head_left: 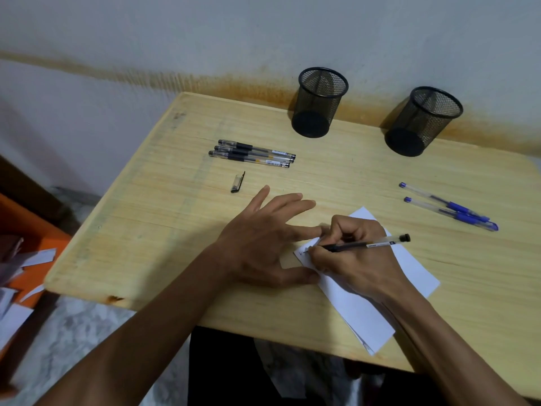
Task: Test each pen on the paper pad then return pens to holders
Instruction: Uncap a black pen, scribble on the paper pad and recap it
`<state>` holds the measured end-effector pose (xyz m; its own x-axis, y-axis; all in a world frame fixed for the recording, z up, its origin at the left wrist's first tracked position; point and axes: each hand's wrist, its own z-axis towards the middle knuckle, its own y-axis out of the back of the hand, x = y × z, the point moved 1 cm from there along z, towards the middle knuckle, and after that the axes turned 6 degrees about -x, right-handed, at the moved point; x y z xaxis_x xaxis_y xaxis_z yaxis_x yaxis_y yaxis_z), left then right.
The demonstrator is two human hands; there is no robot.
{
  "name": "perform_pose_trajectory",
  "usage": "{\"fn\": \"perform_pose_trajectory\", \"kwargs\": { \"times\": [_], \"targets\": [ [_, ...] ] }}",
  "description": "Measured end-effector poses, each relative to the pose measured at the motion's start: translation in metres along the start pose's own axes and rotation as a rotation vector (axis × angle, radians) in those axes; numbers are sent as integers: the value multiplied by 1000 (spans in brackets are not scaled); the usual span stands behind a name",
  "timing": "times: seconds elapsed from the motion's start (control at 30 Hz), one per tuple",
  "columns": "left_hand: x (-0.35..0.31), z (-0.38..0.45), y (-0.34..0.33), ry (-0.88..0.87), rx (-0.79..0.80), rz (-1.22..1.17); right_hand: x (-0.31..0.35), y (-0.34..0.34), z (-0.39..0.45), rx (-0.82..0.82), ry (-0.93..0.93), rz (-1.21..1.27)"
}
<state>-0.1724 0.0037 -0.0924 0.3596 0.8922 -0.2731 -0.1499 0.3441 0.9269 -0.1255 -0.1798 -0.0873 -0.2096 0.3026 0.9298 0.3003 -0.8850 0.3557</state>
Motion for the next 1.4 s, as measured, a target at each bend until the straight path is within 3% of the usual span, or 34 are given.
{"fn": "perform_pose_trajectory", "kwargs": {
  "times": [1.13,1.2,1.3,1.4],
  "targets": [
    [0,-1,-1,0,-2,17,4,2,-5,-59,52,-79],
    [1,-1,-2,5,-2,17,6,3,-5,-54,2,2],
    [2,-1,-4,3,-11,26,11,11,-3,-74,-156,344],
    [2,-1,-4,1,-22,13,13,29,-7,-155,-168,451]
  ]
}}
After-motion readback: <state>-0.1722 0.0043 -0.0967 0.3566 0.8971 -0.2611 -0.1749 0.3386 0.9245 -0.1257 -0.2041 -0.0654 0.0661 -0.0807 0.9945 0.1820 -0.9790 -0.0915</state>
